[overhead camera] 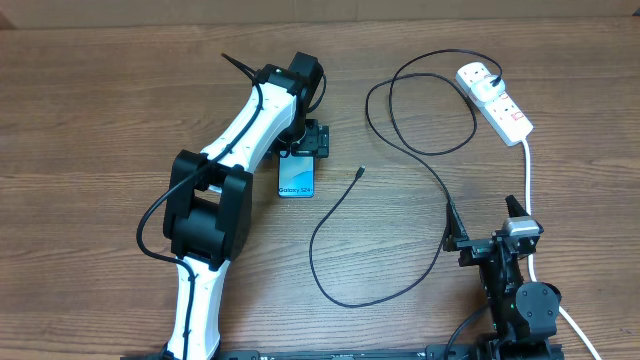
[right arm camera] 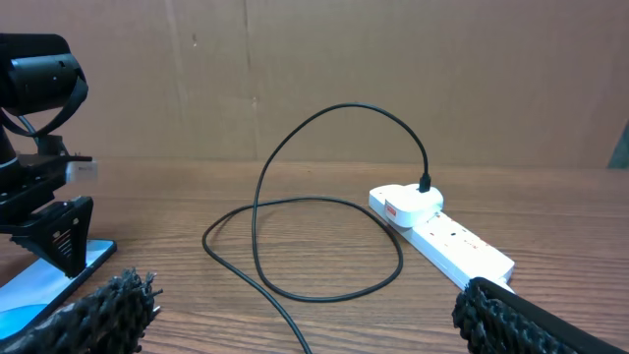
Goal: Plug charger to phone and switch on socket
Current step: 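Close the left gripper fingers around the phone's top end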
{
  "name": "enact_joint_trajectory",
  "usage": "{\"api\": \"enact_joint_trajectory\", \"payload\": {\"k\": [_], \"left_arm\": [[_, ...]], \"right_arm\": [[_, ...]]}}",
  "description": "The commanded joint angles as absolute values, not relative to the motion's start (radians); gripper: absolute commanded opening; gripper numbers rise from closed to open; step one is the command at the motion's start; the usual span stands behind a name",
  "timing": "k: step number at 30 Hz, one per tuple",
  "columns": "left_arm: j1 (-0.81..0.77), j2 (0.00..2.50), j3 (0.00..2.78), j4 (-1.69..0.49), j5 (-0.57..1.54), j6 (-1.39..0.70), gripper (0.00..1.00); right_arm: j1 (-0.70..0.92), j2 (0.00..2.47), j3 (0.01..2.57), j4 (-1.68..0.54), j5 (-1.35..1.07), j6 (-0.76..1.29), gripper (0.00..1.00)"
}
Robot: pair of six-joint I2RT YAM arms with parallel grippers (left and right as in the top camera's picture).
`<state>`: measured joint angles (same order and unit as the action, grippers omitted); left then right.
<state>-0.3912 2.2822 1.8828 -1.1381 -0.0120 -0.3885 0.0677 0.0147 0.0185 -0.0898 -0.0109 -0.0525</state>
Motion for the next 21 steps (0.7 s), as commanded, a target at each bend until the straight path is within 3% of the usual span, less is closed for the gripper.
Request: {"api": "enact_joint_trajectory", "payload": {"k": [1, 21], "left_arm": [[-0.394, 2.305, 1.885, -1.135, -0.026, -0.374, 1.0], [-0.393, 2.333, 1.885, -1.128, -0.026, -0.366, 1.0]], "right_arm": [[0.072, 0.003, 0.009, -0.084, -0.001, -0.057, 1.0], [0.072, 0.003, 0.009, -0.084, -0.001, -0.057, 1.0]]}}
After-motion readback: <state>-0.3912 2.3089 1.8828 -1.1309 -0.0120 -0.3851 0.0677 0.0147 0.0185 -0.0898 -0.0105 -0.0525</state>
